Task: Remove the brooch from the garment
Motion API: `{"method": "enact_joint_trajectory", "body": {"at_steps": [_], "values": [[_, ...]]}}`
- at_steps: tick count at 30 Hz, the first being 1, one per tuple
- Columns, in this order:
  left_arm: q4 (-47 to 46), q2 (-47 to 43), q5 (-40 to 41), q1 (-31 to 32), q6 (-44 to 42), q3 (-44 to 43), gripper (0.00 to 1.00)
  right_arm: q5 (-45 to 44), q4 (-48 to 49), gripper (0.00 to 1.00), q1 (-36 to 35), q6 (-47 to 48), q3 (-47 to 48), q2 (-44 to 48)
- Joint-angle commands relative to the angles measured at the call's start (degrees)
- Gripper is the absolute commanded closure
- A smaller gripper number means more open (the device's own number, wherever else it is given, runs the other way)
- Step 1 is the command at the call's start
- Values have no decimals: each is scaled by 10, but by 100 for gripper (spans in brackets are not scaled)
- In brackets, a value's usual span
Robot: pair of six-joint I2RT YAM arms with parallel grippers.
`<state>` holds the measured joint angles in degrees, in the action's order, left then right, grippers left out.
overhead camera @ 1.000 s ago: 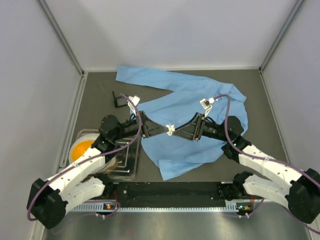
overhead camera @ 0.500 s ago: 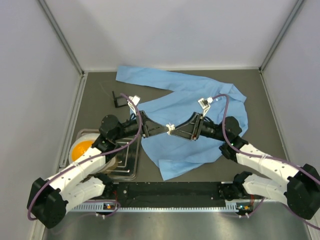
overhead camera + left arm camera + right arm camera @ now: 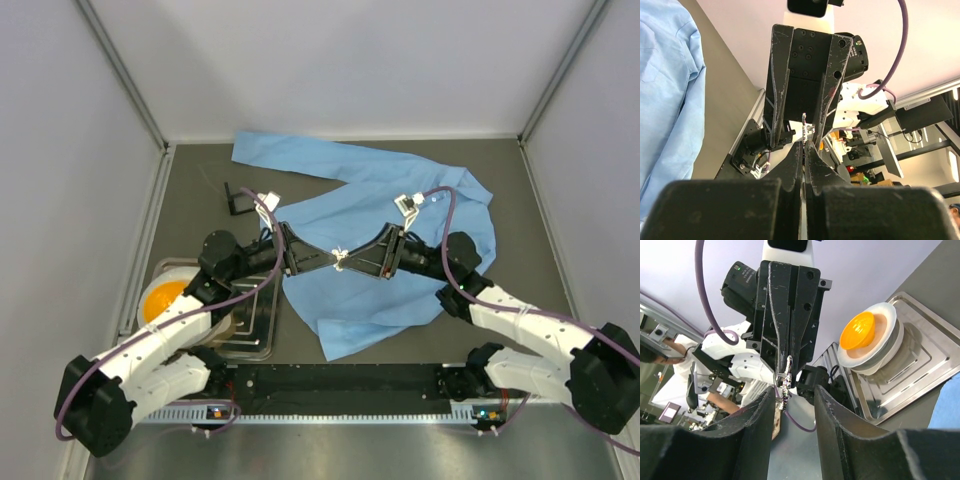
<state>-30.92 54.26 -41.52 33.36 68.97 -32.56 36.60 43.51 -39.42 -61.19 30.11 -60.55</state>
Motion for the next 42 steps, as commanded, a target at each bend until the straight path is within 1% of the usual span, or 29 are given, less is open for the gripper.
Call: {"method": "enact_joint_trajectory", "body": {"at_steps": [1,4,5,10,19,21,28,32,35,37,41,42], "values": [[-27,-18,-2,1,-15,-6,100,-20,16,63,-16,10,29,-2],[-2,-28,11,1,-30,-10,100,-24,12,58,-22,17,28,2],[21,-30,15,2,-36,-14,100,-23,11,58,-22,19,28,3],[73,-50,40,1,-66,-28,100,-35,4,57,-36,32,26,7],[55,-50,28,1,-57,-22,100,-46,13,64,-42,29,32,-6],[52,-53,28,2,-59,-21,100,-46,18,68,-43,26,31,-11],[31,-53,24,3,-54,-15,100,-43,40,68,-44,17,22,-25],[24,-55,22,3,-52,-12,100,-33,76,68,-45,1,17,-40],[24,-60,26,2,-52,-10,100,-47,83,74,-45,-7,5,-36],[23,-67,28,2,-59,-11,100,-57,69,76,-45,-2,3,-33],[38,-86,36,2,-88,-14,100,-74,66,88,-45,-14,-10,-31],[41,-95,38,2,-103,-15,100,-77,67,89,-45,-19,-13,-33]]}}
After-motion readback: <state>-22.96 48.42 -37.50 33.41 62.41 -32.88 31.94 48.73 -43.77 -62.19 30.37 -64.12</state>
